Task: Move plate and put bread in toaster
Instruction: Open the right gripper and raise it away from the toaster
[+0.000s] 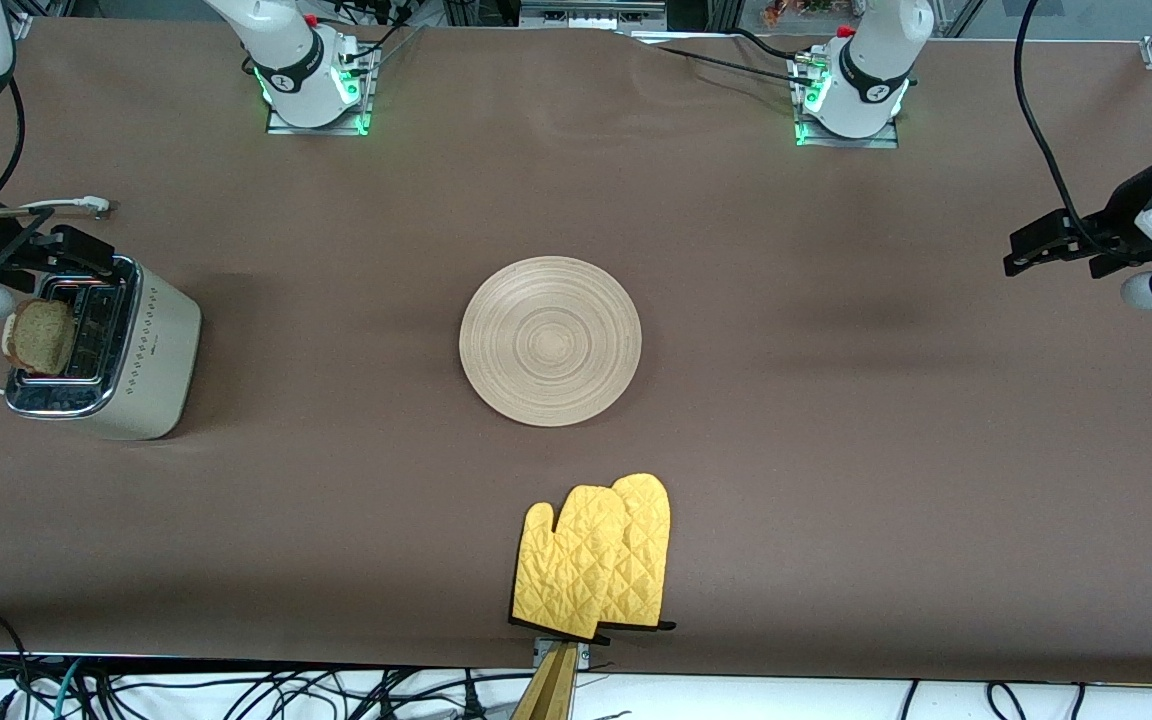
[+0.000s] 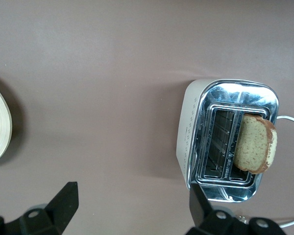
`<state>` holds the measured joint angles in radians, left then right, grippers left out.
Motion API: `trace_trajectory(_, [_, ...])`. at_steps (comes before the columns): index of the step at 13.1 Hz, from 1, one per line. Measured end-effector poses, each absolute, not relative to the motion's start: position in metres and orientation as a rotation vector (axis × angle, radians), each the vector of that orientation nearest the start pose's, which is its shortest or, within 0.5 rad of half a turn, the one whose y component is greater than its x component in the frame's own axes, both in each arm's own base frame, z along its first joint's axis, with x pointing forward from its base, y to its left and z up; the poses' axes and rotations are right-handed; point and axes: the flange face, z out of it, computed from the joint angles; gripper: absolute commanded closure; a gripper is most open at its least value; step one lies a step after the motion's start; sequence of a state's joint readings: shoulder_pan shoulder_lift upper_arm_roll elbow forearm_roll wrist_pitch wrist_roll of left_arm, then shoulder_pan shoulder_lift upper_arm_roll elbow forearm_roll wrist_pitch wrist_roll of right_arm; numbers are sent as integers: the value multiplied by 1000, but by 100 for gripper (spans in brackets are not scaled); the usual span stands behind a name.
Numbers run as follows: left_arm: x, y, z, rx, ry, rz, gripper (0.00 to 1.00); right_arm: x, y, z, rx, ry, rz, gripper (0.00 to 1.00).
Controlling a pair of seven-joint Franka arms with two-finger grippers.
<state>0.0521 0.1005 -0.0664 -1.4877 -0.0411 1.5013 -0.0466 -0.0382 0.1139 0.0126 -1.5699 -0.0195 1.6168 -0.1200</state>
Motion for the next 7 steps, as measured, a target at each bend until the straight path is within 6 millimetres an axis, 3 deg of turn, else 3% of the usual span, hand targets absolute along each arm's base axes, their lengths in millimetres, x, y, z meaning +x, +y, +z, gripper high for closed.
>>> trace_trajectory(7, [577, -12, 601, -3184, -36, 140, 0, 589, -18, 564, -3150, -150, 109, 0])
